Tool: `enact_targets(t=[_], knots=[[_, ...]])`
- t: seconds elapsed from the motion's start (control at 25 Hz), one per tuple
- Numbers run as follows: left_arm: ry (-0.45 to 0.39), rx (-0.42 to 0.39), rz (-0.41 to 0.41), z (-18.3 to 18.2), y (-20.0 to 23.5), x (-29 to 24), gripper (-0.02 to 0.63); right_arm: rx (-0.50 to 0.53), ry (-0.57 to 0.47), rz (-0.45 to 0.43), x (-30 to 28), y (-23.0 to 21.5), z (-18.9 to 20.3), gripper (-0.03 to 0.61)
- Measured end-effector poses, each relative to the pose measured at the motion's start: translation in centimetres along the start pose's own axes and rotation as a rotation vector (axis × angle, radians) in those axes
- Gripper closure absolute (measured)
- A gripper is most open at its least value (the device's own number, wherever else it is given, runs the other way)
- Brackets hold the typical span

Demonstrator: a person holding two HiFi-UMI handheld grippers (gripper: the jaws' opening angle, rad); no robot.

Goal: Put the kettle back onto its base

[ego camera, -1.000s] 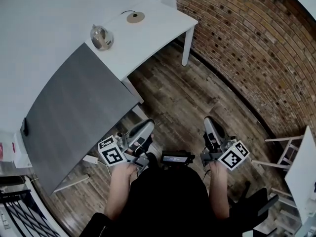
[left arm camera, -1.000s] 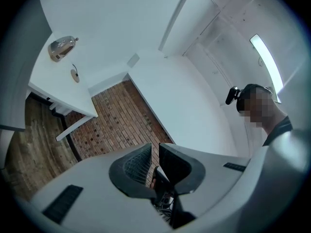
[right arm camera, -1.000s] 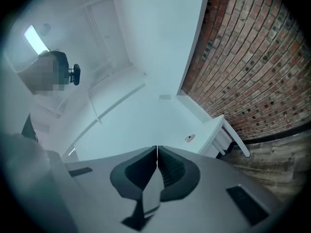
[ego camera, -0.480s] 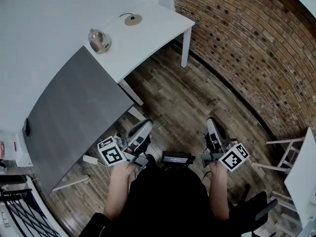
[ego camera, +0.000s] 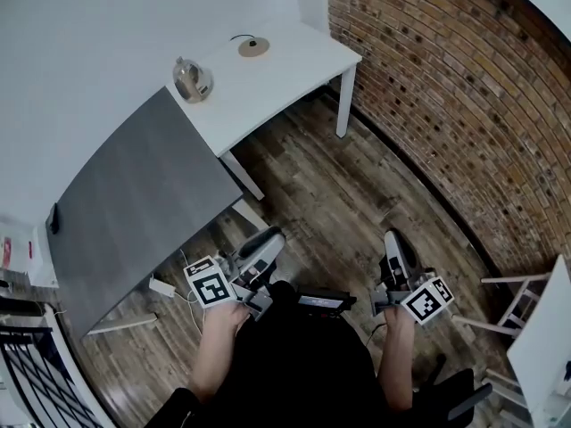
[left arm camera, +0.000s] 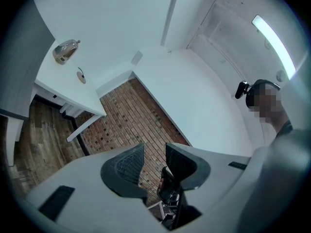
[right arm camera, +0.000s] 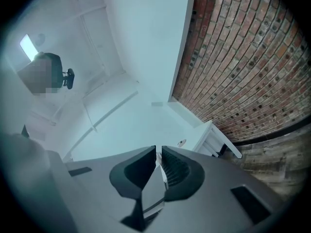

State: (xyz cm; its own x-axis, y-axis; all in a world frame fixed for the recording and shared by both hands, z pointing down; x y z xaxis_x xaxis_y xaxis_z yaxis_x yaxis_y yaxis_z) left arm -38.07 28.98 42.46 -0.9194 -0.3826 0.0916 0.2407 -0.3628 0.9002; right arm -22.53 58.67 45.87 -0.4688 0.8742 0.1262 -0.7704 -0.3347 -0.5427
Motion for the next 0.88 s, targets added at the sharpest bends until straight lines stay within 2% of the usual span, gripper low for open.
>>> enact_targets(t=[0.08,0.24,0.32,0.48,0.6,0.76,0.88], knots=[[0.001,-0.005,0.003,0.1,0.0,-0.3,0.460,-0.001,0.005,0.012,0.0,-0.4,0.0,0.557],[0.014,0.005,0.034,0.0,0.1,-1.0,0.457,0.002,0.025,0.027,-0.6,-1.1,0.0,0.543],[0.025,0.015,0.065,-0.3,0.3,-1.5,0.471,0.001,0.036,0.036,-1.3,-1.5,-0.1,0.490],[0.027,0.049,0.114,-1.5,2.0,-3.3,0.543,0.009,0.062,0.050,-3.1,-2.6,-0.6,0.466],[0.008,0.088,0.154,-3.3,4.0,-5.4,0.580,0.022,0.078,0.057,-4.7,-3.8,-1.5,0.465],[-0.028,0.125,0.194,-6.6,6.2,-8.5,0.586,0.052,0.108,0.067,-8.2,-5.4,-3.2,0.465],[-0.061,0.132,0.192,-9.6,8.1,-9.9,0.584,0.070,0.115,0.058,-12.0,-6.4,-4.4,0.465]])
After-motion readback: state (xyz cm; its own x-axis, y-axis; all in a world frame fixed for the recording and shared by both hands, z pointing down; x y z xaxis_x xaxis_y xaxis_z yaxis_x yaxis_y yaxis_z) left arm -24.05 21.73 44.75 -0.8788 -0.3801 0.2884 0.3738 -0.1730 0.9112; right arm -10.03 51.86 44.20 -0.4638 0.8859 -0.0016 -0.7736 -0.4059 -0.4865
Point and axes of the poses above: the fingertips, and each gripper's own axes: x backward along the fingers, y to its left, z out of its underside, the point moved 8 cm from there along x, backward along the fingers, and after that the axes turned 13 degrees about x, right-handed, at the moved point
